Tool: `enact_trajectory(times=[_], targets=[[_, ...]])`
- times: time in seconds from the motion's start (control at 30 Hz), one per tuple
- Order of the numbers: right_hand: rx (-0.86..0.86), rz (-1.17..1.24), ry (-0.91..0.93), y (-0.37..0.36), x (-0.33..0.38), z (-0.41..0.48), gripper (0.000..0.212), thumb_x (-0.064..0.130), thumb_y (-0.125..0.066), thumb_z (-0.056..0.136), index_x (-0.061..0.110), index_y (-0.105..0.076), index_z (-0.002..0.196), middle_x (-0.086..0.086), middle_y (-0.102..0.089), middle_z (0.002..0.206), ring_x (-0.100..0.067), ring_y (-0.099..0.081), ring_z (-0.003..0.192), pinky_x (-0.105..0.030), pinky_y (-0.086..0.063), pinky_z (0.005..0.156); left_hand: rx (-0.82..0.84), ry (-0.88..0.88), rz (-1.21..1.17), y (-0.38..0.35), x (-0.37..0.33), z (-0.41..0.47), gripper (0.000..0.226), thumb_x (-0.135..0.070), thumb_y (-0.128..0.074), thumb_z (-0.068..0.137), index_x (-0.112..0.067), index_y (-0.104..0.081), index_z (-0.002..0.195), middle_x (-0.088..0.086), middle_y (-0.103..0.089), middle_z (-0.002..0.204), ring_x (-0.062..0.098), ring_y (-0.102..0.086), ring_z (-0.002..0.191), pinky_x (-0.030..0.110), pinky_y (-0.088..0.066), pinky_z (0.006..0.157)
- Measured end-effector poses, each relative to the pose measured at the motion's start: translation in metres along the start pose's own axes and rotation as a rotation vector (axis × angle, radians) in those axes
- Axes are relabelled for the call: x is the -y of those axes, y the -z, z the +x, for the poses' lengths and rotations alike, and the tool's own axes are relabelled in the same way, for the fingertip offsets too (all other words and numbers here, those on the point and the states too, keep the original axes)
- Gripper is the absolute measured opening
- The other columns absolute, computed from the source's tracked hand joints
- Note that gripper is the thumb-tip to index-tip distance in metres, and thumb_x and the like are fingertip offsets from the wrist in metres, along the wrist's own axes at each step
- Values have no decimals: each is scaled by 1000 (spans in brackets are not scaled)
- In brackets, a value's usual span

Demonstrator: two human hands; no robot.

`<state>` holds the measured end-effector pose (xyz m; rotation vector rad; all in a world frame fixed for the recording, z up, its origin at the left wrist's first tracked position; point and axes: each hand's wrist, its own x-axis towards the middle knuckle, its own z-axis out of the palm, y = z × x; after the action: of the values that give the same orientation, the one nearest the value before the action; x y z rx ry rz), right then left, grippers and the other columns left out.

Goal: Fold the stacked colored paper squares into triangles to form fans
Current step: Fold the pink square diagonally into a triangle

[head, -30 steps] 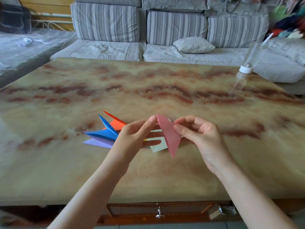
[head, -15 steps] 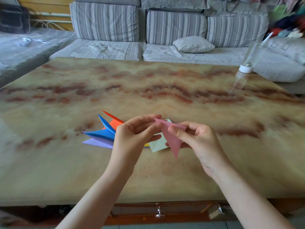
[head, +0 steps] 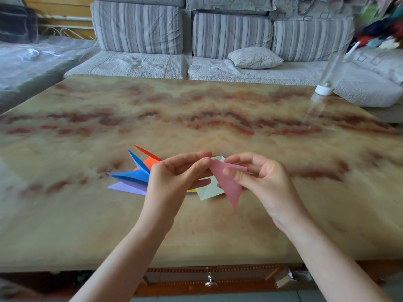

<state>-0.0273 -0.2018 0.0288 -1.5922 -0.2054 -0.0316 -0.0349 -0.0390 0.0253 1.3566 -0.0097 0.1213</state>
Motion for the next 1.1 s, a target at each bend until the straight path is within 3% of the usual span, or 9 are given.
enact_trajectory(times=[0.1, 0.27, 0.47, 0.63, 0.87, 1.1], targets=[[-11, 20, 93, 0, 3, -1, 24, 10, -74, 71, 10, -62, 92, 4, -72, 80, -10, -67, 72, -20, -51, 59, -36, -58, 14, -1, -1, -1, 9, -7, -69, 78, -10, -71, 87, -5, -76, 79, 9, -71, 74, 21, -57, 65], [-16, -29, 135, 0, 2, -2, 15, -1, -72, 77, 9, -64, 83, -10, -70, 89, -23, -66, 70, -39, -55, 63, -78, -140, 41, -1, -2, -2, 14, -5, -73, 76, -15, -72, 86, -1, -76, 78, 10, -71, 76, 20, -56, 67], [-20, -30, 128, 0, 0, -1, 15, -2, -73, 75, 9, -63, 78, -11, -71, 90, -24, -66, 72, -36, -54, 63, -96, -220, 84, -3, -2, -3, 17, -1, -73, 75, -15, -71, 85, -3, -76, 78, 10, -72, 78, 20, -55, 72], [-28, -2, 81, 1, 1, -1, 16, 8, -75, 71, 6, -62, 79, -5, -71, 80, -19, -65, 73, -38, -56, 65, -88, -223, 70, -5, -2, -5, 18, -1, -73, 74, -16, -71, 84, -4, -75, 77, 8, -72, 76, 19, -54, 71], [-14, 78, -19, -2, 3, -1, 30, 20, -75, 64, 10, -64, 89, -11, -71, 81, -13, -66, 67, -22, -52, 58, -71, -182, 26, -7, -1, -6, 17, -1, -73, 73, -13, -71, 84, 0, -76, 77, 9, -71, 74, 18, -54, 68], [-42, 49, -1, -2, 2, -1, 11, 24, -76, 65, 16, -71, 72, -20, -72, 80, -29, -67, 74, -30, -51, 69, -30, -72, -60, -9, -2, -7, 12, -3, -71, 75, -10, -70, 85, 3, -76, 78, 10, -71, 74, 19, -54, 65]])
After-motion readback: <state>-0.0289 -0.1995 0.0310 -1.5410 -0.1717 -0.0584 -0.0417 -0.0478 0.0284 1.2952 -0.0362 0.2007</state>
